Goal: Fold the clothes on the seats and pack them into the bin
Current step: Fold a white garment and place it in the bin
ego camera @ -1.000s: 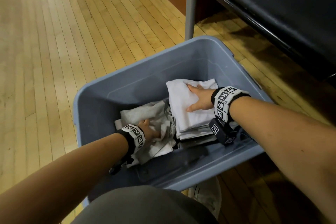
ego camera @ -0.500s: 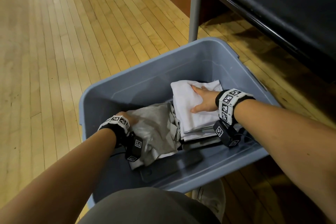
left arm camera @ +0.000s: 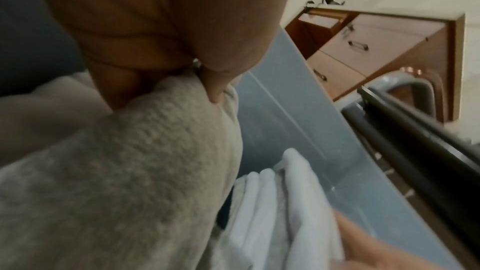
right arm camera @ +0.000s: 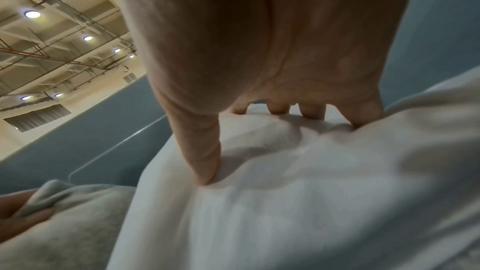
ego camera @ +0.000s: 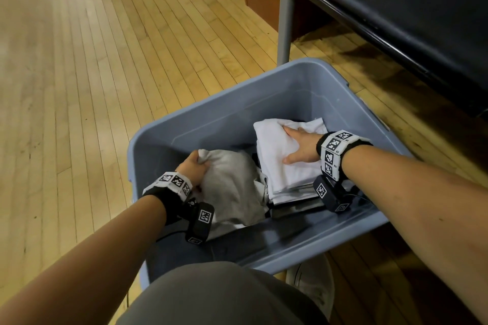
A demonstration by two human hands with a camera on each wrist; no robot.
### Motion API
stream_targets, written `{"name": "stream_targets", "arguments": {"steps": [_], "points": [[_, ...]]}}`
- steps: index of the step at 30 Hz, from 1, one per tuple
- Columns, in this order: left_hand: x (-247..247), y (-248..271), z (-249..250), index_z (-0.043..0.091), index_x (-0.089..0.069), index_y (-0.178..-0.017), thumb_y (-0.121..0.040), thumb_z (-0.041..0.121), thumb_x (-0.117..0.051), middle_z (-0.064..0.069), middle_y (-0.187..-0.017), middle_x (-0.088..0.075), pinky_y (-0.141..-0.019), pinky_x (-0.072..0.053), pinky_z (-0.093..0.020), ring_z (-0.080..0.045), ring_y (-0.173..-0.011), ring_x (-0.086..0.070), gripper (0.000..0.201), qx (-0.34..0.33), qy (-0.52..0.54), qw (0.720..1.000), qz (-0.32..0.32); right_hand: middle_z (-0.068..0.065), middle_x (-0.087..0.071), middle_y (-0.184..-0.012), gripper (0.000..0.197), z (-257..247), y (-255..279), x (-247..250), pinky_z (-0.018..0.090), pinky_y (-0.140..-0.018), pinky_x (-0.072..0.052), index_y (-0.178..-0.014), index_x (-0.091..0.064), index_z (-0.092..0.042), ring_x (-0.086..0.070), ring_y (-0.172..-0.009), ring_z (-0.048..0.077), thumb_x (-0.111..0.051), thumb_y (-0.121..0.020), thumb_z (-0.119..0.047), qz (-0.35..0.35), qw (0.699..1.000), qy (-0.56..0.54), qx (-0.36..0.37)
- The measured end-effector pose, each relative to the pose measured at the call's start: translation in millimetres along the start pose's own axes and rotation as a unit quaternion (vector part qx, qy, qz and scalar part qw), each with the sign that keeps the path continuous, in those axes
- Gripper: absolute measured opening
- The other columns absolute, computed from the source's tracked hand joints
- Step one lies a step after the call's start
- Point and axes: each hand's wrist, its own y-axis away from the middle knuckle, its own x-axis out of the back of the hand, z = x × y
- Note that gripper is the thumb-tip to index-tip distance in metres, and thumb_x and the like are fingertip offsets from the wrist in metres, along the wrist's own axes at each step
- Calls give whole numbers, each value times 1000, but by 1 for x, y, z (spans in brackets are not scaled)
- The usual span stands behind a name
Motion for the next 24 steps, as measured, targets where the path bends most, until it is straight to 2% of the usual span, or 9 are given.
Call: {"name": "stream_targets", "arguments": {"steps": [4, 7, 9, 11, 15, 18, 20, 22, 24], "points": [[16, 14, -4, 26, -50, -130, -99, 16, -50, -14, -122, -58, -88, -51, -54, -32, -108, -58, 32, 35, 232, 963, -130, 11, -10, -162, 110, -1, 1, -1, 50, -115, -28, -154, 9, -38, -25, -144, 35, -69, -78, -56, 2, 1000, -6, 0], [17, 15, -3, 26, -50, -130, -100, 15, -47, -12, -121, -59, -84, -54, -50, -30, -108, -59, 31, 30, 277, 943, -184, 10, -10, -161, 109, 0, -1, -2, 51, -115, -28, -154, 8, -38, -25, -144, 35, -69, -78, -56, 8, 1000, -6, 1], [15, 5, -7, 27, -50, -128, -99, 21, -50, -14, -119, -59, -72, -56, -45, -32, -101, -60, 30, 33, 170, 973, -149, 10, -13, -161, 109, 0, -3, -3, 51, -114, -30, -154, 8, -37, -27, -143, 35, -69, -78, -57, 10, 1000, -6, 3], [14, -7, -15, 22, -44, -134, -96, 31, -53, -17, -125, -57, -85, -52, -46, -36, -107, -59, 40, 47, -88, 993, -57, 10, -14, -160, 110, 1, -5, -2, 51, -114, -30, -154, 7, -37, -28, -143, 35, -69, -77, -57, 10, 1000, -7, 4], [4, -11, -16, 6, -28, -139, -92, 27, -57, -23, -138, -36, -104, -38, -48, -44, -124, -42, 59, 57, -312, 946, 62, 9, -12, -162, 111, 3, -8, -1, 51, -115, -27, -154, 7, -36, -24, -145, 34, -68, -77, -59, 11, 1000, -7, 1], [-21, -7, -9, 14, -37, -136, -79, 38, -70, -17, -134, -32, -103, -40, -51, -40, -125, -39, 70, -89, -395, 914, -13, 9, -9, -162, 110, 3, -10, -1, 51, -116, -26, -154, 8, -36, -22, -146, 34, -68, -78, -58, 13, 1000, -7, 0], [-41, -5, -10, 28, -32, -144, -72, 54, -71, -11, -149, -22, -109, -33, -51, -36, -136, -29, 86, -122, -453, 879, -84, 8, -11, -162, 112, 2, -13, -1, 52, -114, -28, -154, 9, -37, -24, -145, 34, -67, -75, -61, 13, 1000, -8, 2], [-51, -10, -7, 36, -20, -149, -75, 59, -65, -2, -160, -3, -113, -24, -50, -32, -143, -16, 90, -157, -497, 849, -86, 7, -13, -161, 115, 1, -14, -1, 54, -113, -30, -153, 9, -39, -25, -144, 35, -67, -70, -65, 14, 1000, -8, 5], [-55, -21, 0, 31, -24, -148, -82, 52, -61, -3, -159, -14, -112, -27, -46, -32, -139, -23, 79, -163, -510, 843, -53, 7, -13, -161, 114, 2, -16, -2, 54, -113, -30, -153, 9, -39, -25, -144, 35, -66, -71, -65, 11, 1000, -6, 4]]}}
